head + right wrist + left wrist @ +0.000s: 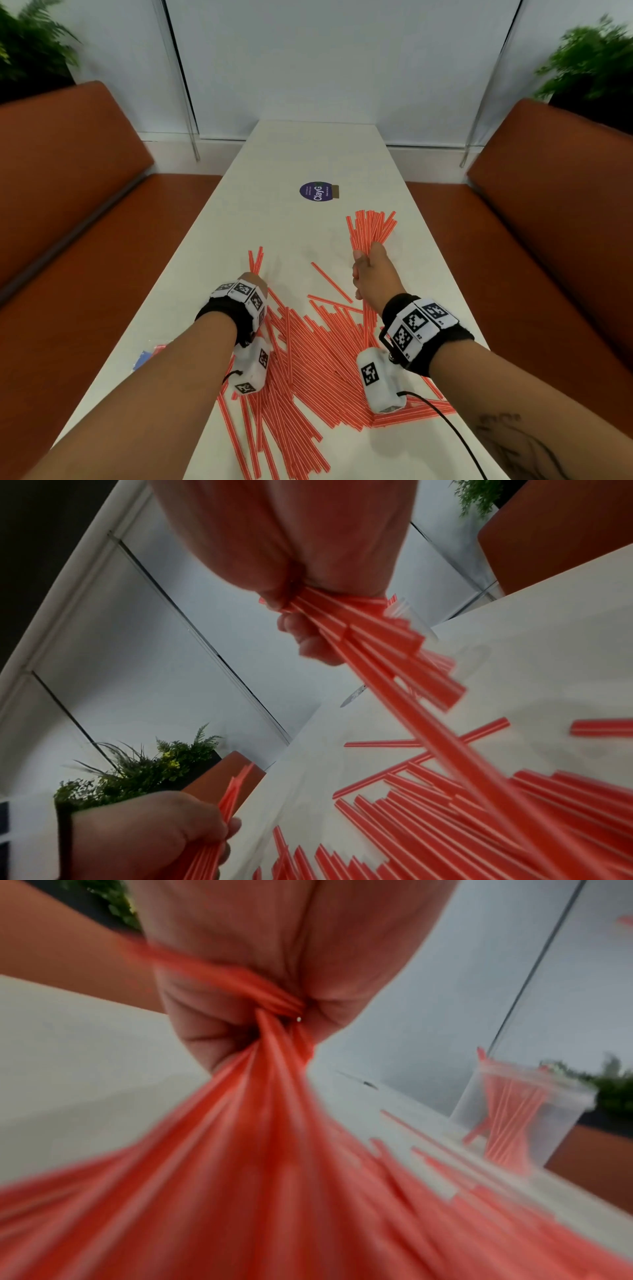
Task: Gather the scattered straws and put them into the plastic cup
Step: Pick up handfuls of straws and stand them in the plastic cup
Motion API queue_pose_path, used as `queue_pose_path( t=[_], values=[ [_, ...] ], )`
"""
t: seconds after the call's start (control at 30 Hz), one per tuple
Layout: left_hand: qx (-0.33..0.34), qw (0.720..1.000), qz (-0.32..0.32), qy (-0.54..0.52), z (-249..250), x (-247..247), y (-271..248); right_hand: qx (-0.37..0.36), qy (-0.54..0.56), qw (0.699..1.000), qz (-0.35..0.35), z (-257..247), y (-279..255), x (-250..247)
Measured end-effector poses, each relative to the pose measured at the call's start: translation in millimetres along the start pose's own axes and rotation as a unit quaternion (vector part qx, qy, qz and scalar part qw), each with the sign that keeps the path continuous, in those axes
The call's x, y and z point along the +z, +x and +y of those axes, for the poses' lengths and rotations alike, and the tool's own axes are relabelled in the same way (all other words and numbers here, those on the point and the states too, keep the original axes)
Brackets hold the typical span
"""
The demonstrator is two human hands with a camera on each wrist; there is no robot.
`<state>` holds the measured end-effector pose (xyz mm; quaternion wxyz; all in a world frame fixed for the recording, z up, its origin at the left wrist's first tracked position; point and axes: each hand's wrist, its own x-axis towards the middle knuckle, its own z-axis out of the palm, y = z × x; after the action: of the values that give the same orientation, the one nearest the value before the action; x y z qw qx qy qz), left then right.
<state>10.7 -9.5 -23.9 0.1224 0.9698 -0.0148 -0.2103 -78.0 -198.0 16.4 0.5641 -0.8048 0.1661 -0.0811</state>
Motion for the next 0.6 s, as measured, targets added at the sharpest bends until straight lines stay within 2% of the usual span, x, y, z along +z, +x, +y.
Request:
queue_pose_path(
  t=[0.07,0.1,0.13,0.17,0.27,0.33,0.4,0.5,0.6],
  values=[
    [0.001,0.999,0.013,-0.039,4.3,-5.5,3.5,-0.011,0.008,1.0,0.019,2.0,2.9,0.8],
    [-0.005,0.993,0.028,-0.115,6.9,-8.1,5.6,-0.013,0.01,1.0,0.025,2.4,4.3,1.6],
    [-0.023,0.964,0.036,-0.264,11.9,-11.7,5.8,-0.014,0.009,0.999,0.029,2.3,5.3,2.5],
    [-0.03,0.917,0.053,-0.393,15.2,-16.7,4.5,-0.014,0.008,0.999,0.03,1.8,6.3,3.4],
    [-0.012,0.804,0.055,-0.593,20.6,-23.5,-7.6,-0.008,0.026,0.999,0.038,1.2,10.3,4.9],
    [0.008,0.76,0.059,-0.648,23.1,-30.3,-13.0,0.002,0.055,0.998,0.039,-1.3,12.1,4.1],
    [0.024,0.741,0.071,-0.667,25.3,-35.6,-14.8,0.003,0.075,0.996,0.04,-5.7,12.2,3.3],
    [0.046,0.709,0.048,-0.702,30.1,-42.1,-18.8,-0.017,0.034,0.998,0.055,-8.4,14.4,3.8],
    [0.07,0.691,0.049,-0.718,37.6,-45.3,-27.2,-0.037,-0.001,0.998,0.047,-9.0,13.0,1.8]
  ],
)
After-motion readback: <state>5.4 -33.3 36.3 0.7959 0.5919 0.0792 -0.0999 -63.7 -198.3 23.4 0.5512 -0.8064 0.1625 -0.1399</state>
